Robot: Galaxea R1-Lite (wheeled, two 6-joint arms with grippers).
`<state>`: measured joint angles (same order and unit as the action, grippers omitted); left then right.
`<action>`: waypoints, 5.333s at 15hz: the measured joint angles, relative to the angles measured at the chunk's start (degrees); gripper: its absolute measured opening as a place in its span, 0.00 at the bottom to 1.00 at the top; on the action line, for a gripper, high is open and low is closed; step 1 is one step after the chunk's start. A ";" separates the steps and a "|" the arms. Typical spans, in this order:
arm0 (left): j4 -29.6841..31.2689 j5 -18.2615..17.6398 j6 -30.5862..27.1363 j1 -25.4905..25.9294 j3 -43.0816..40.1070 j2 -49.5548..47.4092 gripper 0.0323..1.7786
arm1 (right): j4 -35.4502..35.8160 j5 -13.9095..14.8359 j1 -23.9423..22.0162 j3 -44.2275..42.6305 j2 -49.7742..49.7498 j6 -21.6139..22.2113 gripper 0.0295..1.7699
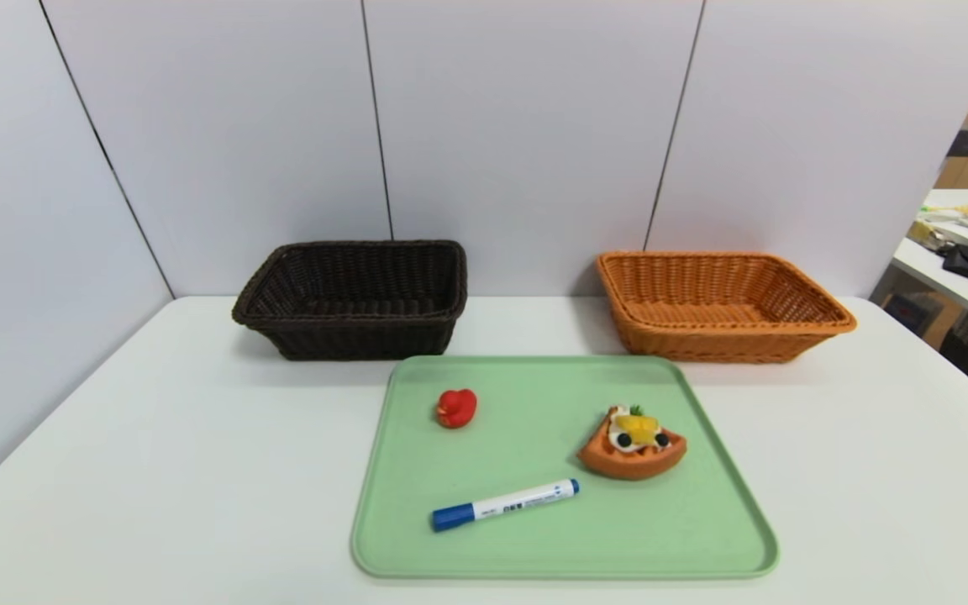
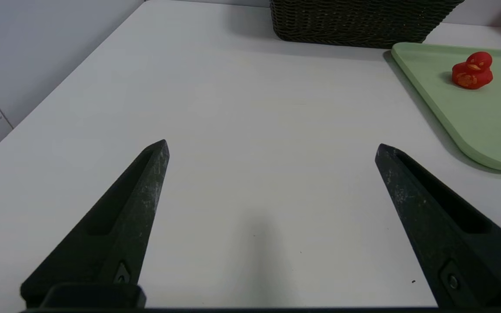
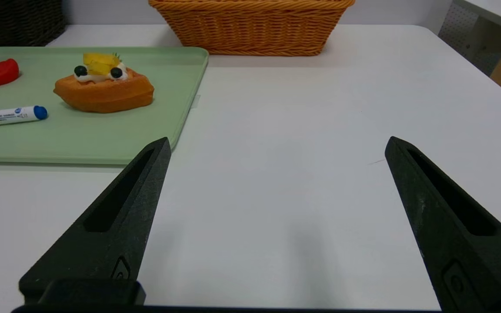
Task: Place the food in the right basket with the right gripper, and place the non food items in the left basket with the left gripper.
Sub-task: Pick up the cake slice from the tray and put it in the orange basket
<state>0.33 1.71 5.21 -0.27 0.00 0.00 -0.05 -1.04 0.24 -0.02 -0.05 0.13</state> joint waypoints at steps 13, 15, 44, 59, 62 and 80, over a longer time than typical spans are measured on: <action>0.00 -0.20 -1.51 0.00 0.00 0.00 0.95 | -0.69 -0.45 0.00 -0.27 0.00 -1.26 0.96; -0.11 -0.55 -3.30 0.00 0.00 0.00 0.95 | -0.85 -0.54 0.00 -0.27 0.00 -1.73 0.96; -3.28 -6.56 -5.80 -1.49 35.19 43.39 0.95 | -7.06 -3.54 -2.44 -32.05 34.89 -5.03 0.96; 3.89 -5.06 -2.65 -8.35 29.49 52.75 0.95 | 6.06 2.11 11.98 -30.10 52.97 1.38 0.96; 3.89 -4.77 -2.51 -8.90 29.40 52.89 0.95 | 7.24 8.31 19.49 -30.98 55.64 3.85 0.96; 3.99 -4.40 -2.45 -9.76 27.44 54.47 0.95 | 8.59 14.65 31.32 -32.31 72.40 8.27 0.96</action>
<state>4.32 -2.69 2.76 -10.03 27.44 54.47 8.55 13.62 31.56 -32.33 72.35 8.40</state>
